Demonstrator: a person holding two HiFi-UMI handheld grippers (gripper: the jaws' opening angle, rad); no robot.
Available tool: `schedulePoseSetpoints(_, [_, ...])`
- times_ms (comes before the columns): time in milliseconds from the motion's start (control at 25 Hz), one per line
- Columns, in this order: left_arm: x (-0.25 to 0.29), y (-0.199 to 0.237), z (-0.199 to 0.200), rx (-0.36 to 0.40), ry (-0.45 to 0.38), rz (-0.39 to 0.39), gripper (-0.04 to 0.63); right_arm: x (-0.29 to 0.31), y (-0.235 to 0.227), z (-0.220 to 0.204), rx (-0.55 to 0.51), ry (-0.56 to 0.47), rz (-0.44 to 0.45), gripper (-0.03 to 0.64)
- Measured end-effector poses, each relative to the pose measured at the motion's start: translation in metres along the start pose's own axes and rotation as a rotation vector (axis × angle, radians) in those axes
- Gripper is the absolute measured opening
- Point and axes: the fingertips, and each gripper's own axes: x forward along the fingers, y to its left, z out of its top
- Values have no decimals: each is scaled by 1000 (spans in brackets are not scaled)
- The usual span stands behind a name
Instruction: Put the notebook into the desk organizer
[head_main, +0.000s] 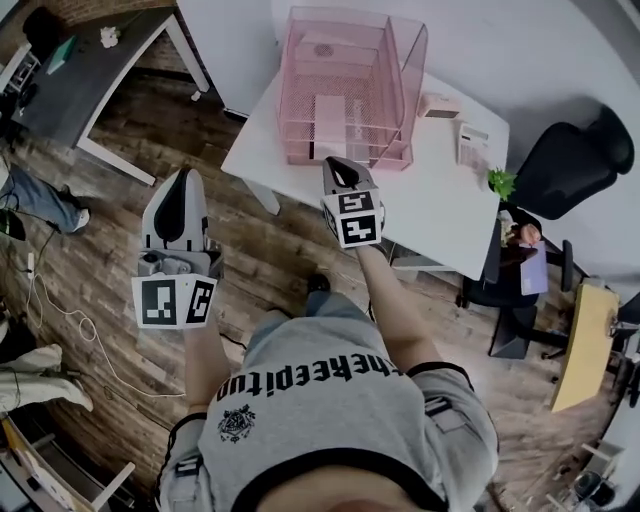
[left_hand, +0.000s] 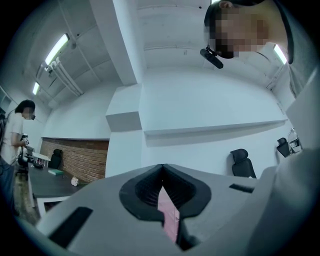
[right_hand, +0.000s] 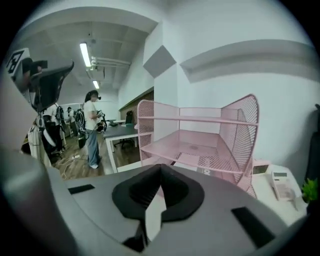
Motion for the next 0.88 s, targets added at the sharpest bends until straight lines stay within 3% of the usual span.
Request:
schedulePoseSetpoints(280, [-7,-8,6,-28,-11,-79,3,-50,2,24,62,-111,-77,2])
schedulePoseSetpoints(880, [-32,-27,21,-71,-50,-207,3,-149,28,65,67,-287,-181,2])
